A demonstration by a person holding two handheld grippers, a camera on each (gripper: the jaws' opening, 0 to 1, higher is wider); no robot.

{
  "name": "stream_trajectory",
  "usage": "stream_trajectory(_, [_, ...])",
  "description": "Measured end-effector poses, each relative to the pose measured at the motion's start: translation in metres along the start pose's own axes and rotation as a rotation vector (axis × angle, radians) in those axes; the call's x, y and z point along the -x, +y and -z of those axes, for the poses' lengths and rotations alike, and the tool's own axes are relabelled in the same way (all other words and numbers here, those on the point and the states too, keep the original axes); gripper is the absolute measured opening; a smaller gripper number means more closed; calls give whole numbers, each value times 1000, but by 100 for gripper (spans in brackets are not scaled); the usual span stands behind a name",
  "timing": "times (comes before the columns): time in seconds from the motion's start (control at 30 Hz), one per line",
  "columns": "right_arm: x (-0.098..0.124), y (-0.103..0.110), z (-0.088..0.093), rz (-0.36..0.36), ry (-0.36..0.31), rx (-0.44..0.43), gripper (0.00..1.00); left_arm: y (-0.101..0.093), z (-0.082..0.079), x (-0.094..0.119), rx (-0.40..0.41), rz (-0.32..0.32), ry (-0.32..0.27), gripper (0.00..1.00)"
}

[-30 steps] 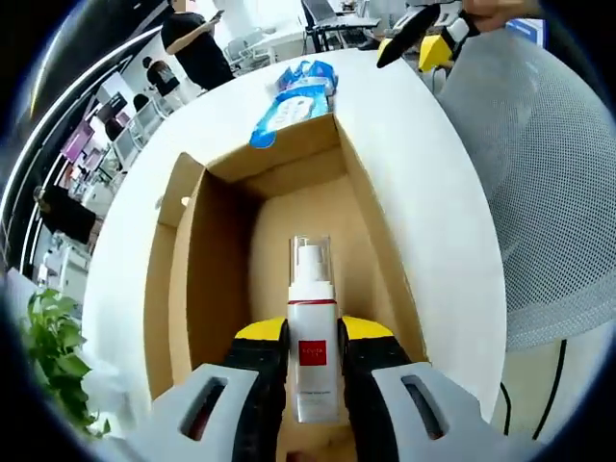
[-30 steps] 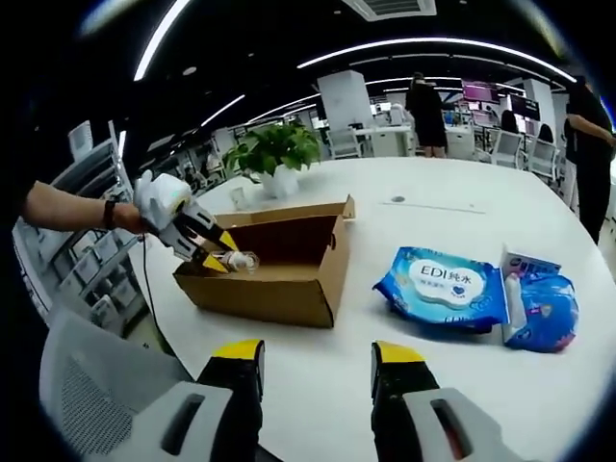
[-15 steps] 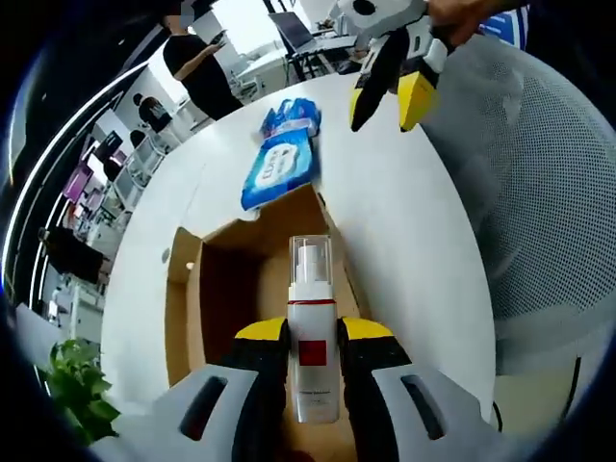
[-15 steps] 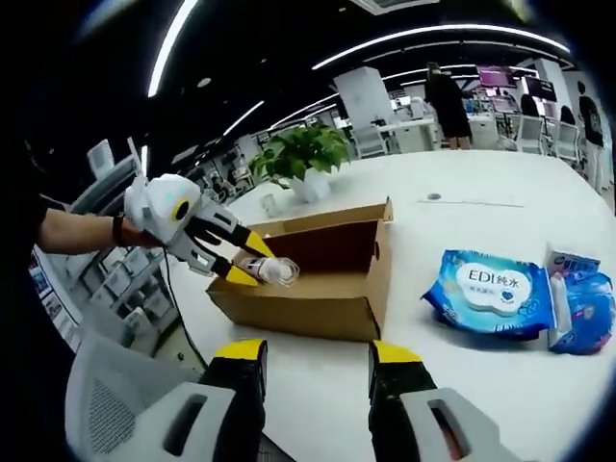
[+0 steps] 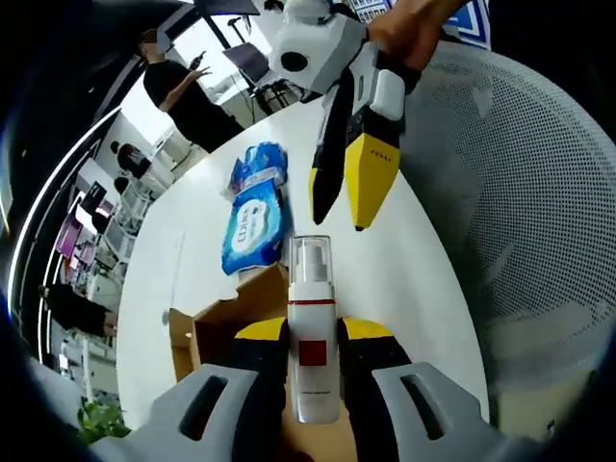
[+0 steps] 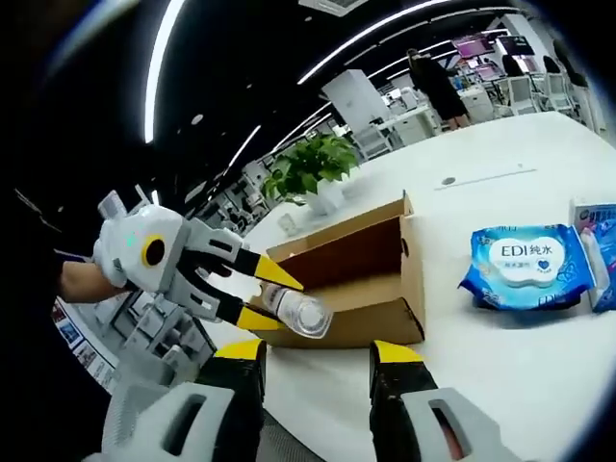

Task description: Operate the shoe box by opening the lid, removing the specified soft item, and placing it in the target area until the item is outside and the box remains undamaged.

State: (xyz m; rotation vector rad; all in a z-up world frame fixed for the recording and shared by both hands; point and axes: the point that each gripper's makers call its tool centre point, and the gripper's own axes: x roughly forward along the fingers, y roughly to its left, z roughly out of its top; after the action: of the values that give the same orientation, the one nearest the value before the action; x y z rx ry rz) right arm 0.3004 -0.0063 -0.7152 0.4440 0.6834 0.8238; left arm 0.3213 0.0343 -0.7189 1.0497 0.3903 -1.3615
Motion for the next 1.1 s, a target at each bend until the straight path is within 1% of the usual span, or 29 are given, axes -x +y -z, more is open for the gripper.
stream_trajectory(0.2, [-3, 10, 1, -57, -23, -72, 40, -7, -14, -4, -65, 17, -21, 19])
stream_trajectory(0.4, [-5, 17, 4, -88, -21, -95, 37, -14, -22, -6, -117, 30, -34, 19])
stream_trajectory(0.53, [-3, 20, 2, -107, -35, -129, 28, -17, -27, -6, -131, 38, -42, 19])
stream_trajectory(0.6, [-2, 21, 2, -114, -29, -136, 19, -17, -28, -7, -138, 39, -41, 19])
stream_trajectory(0.63, [-1, 22, 4, -117, -20, -141, 19, -17, -28, -8, -140, 41, -41, 19])
stream_trajectory(0.7, [-2, 22, 6, -112, 2, -166, 18, -18, -28, -9, -142, 45, -40, 19])
stream_trajectory(0.77, [-2, 22, 8, -104, 13, -161, 18, -20, -28, -11, -150, 49, -33, 19])
stream_trajectory(0.83, [-2, 21, 10, -95, 22, -178, 17, -21, -28, -12, -154, 53, -29, 19])
stream_trajectory(0.97, [-2, 21, 11, -90, 13, -227, 17, -23, -28, -13, -149, 61, -28, 20])
stream_trajectory(1.1, [-3, 21, 13, -85, 13, -250, 17, -25, -27, -14, -140, 73, -20, 20])
